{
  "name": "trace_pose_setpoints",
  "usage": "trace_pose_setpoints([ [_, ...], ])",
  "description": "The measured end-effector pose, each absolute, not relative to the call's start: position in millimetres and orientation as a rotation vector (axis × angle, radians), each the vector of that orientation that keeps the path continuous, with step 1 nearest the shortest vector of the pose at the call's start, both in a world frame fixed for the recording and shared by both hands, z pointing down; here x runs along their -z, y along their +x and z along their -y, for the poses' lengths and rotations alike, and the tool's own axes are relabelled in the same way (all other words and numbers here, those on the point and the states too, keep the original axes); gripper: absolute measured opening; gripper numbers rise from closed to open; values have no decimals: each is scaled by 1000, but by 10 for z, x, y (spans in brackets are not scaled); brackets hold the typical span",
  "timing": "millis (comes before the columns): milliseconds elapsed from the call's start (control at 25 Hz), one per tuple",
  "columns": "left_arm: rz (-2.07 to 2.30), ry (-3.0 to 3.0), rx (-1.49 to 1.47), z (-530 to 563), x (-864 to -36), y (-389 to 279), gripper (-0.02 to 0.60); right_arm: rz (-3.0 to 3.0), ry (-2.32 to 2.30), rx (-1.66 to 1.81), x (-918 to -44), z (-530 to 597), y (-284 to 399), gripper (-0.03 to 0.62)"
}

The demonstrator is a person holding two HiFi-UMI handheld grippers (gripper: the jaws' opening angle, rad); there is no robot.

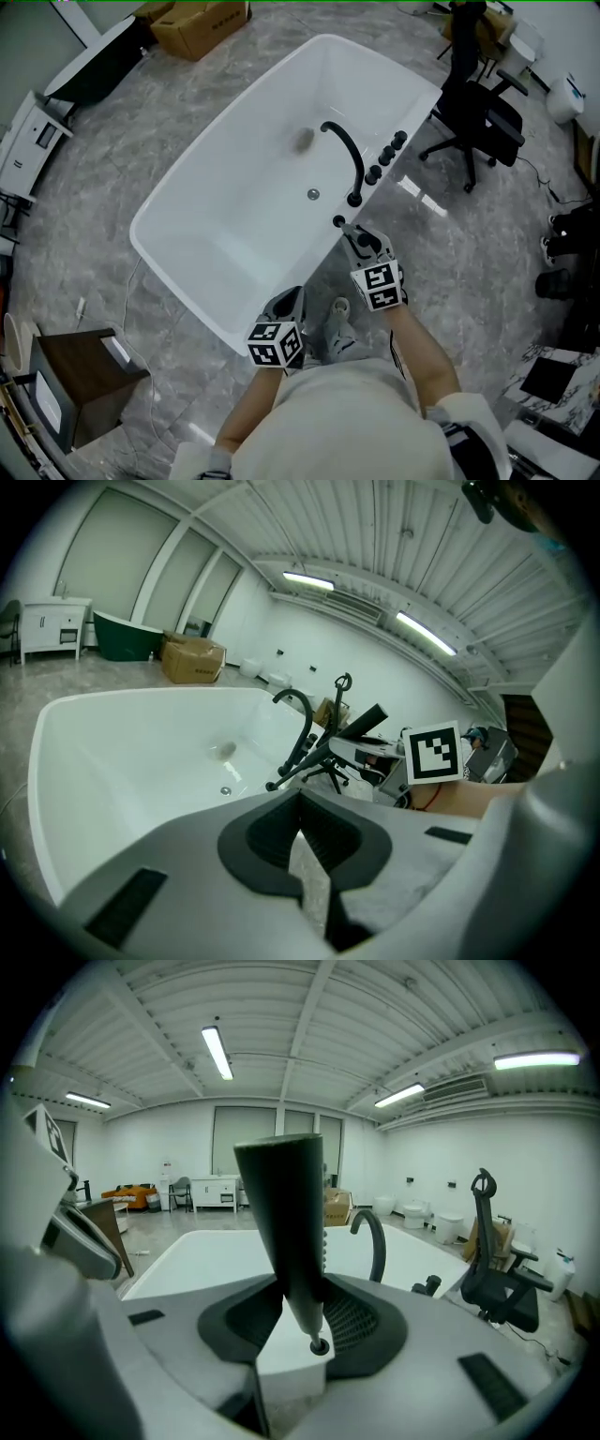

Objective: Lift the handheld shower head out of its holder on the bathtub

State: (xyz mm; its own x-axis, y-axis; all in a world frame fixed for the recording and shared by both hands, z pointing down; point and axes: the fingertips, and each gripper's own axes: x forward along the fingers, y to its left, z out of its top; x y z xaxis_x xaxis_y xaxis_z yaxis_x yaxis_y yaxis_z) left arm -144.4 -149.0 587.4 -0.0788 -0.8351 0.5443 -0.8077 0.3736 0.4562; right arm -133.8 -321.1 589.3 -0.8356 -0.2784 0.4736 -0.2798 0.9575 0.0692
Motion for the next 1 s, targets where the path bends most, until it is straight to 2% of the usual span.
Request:
trace_pose_setpoints([
  [1000, 1876, 1546, 47, 643, -5612, -942, 20, 2828, 652, 65, -4520, 2297, -395, 144],
])
